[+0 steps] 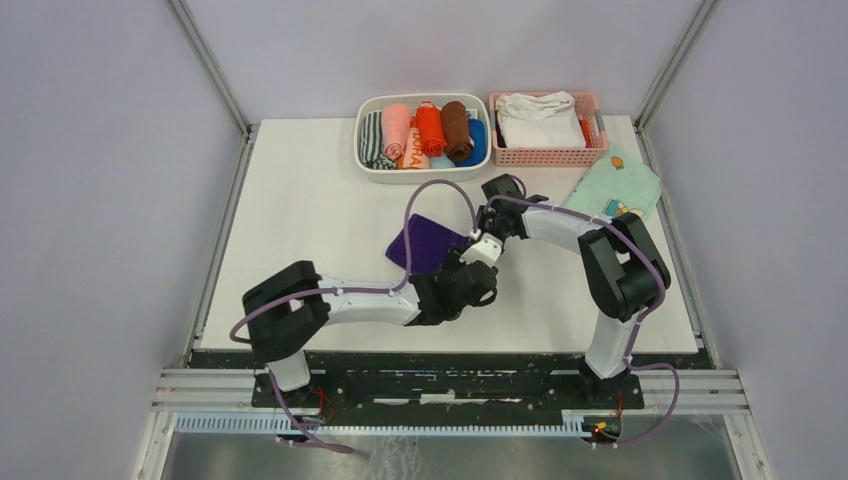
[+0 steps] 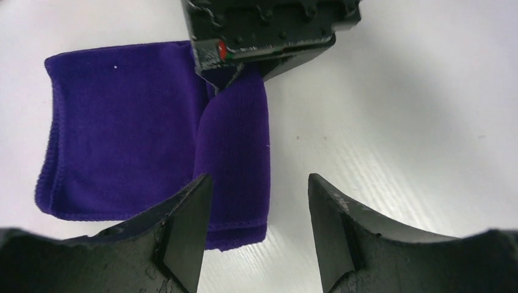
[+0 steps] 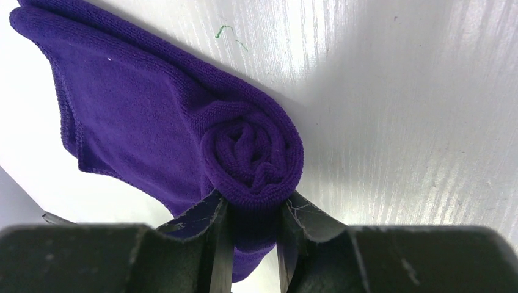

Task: Roll the towels
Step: Roll the towel at the center of the board.

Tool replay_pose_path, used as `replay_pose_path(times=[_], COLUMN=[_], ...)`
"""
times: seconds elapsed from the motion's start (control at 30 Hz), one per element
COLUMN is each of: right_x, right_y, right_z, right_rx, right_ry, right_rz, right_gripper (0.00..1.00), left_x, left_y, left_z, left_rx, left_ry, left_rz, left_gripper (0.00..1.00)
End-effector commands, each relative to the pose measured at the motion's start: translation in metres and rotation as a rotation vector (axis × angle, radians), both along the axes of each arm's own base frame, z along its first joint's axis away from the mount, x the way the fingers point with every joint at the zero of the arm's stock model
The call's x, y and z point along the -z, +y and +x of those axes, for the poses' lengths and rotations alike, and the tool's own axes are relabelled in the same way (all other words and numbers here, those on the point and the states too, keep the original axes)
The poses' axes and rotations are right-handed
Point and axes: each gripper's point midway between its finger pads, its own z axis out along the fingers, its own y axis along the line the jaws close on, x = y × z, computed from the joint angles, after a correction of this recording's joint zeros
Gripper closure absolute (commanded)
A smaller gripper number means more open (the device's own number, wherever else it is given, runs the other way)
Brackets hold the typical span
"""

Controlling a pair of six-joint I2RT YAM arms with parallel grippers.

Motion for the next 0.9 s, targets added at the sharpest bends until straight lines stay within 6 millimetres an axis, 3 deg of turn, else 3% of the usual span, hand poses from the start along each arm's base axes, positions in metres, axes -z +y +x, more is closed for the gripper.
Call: replay_pose_path(times=[0.0,0.33,0.43,0.67,0.87], right_x=[-0.011,-0.011,-0.014,-0.025,-0.047], right_y=[-0.001,0.002,0.003,0.012,0.02], right_z=[0.003,0.003,0.004,0.009,0.016], right_rx=[0.001,0.002,-0.003,-0.033,-0.07], right_ry=[-0.012,-0.01,-0.02,-0.077,-0.191], right_rz=[-0.017,-0.002,0.006,0.064,0.139], right_gripper=[0.66,0.66,0.66,0.61,0.46], left_x=[0.001,0.04,0.051,0.051,0.043], left_y=[0.011,0.008,0.013,0.018,0.012], left_z=[0.017,0.014,0.011,0.009,0.006], left_rx=[-0.056,-0.03,-0.037,-0.051,0.003], left_ry=[-0.14,-0.109,-0.085,-0.008,0.184], left_rz=[0.201,0.328,0.356,0.284,0.03], left_gripper=[0.34,0.39,0.48,0.7,0.84])
